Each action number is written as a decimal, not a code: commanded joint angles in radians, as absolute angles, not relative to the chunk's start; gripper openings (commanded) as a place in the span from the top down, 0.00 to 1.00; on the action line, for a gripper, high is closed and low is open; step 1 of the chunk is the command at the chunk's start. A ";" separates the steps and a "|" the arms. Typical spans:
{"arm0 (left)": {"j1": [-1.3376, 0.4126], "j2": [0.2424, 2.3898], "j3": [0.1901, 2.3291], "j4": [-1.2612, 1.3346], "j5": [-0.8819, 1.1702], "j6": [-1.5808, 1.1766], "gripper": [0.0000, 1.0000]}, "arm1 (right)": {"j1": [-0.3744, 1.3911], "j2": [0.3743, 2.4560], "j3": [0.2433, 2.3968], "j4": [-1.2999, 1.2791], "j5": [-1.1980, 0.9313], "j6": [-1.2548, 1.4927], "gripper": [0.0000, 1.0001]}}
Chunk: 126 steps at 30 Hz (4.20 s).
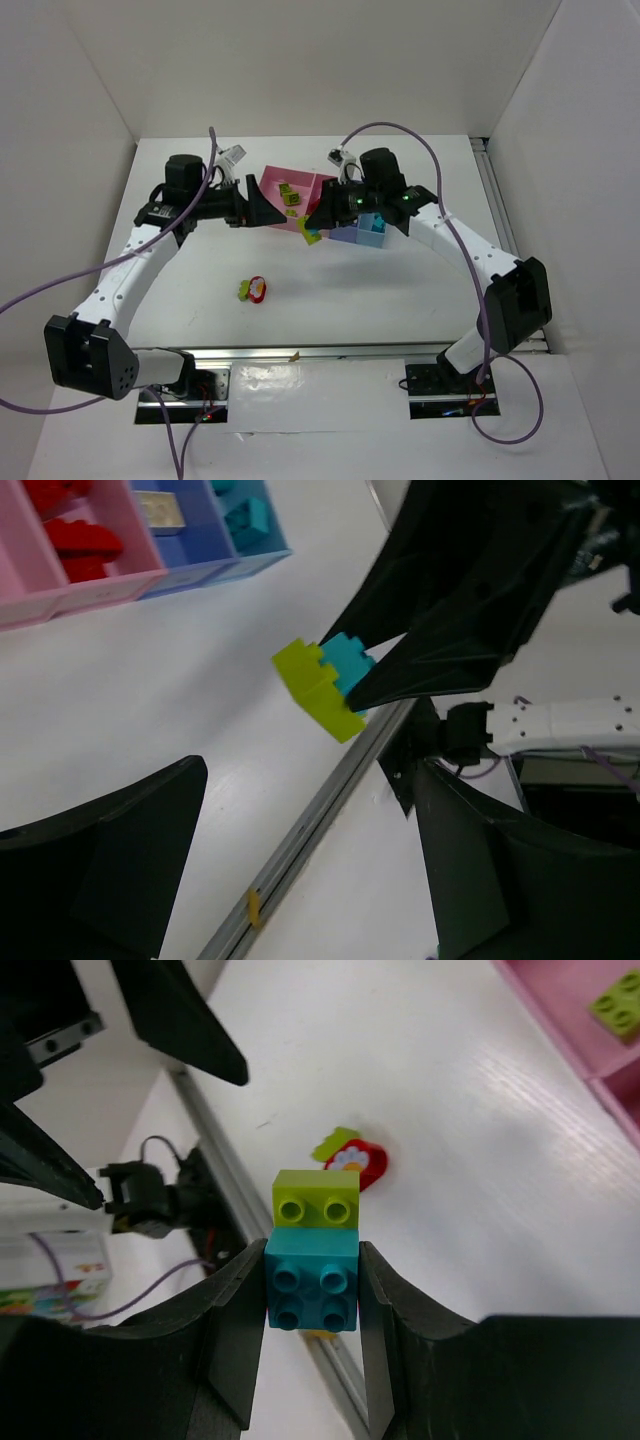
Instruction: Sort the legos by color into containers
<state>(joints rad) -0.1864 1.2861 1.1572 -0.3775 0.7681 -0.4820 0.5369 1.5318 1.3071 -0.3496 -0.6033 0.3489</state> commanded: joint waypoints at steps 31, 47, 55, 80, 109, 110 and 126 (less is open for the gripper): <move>-0.265 1.447 1.137 0.054 1.264 -0.563 0.28 | 0.465 1.520 1.233 0.083 -1.104 0.634 0.76; -0.183 1.456 1.135 0.040 1.258 -0.604 1.00 | 0.420 1.529 1.233 -0.064 -1.065 0.531 0.77; -0.092 1.456 1.055 -0.069 1.145 -0.560 1.00 | 0.387 1.511 1.285 -0.264 -0.839 0.436 0.76; -0.141 1.457 1.235 -0.460 0.534 -0.497 1.00 | 0.295 1.890 1.563 -0.423 0.181 0.451 0.72; -0.405 1.716 1.600 -0.419 0.456 -0.555 1.00 | 0.252 1.419 1.278 -0.518 0.345 0.453 0.31; -0.405 1.756 1.618 -0.419 0.456 -0.555 1.00 | 0.239 1.392 1.278 -0.540 0.354 0.453 0.30; -0.439 2.005 1.845 -0.455 0.367 -0.540 1.00 | 0.160 1.380 1.292 -0.640 0.338 0.442 0.25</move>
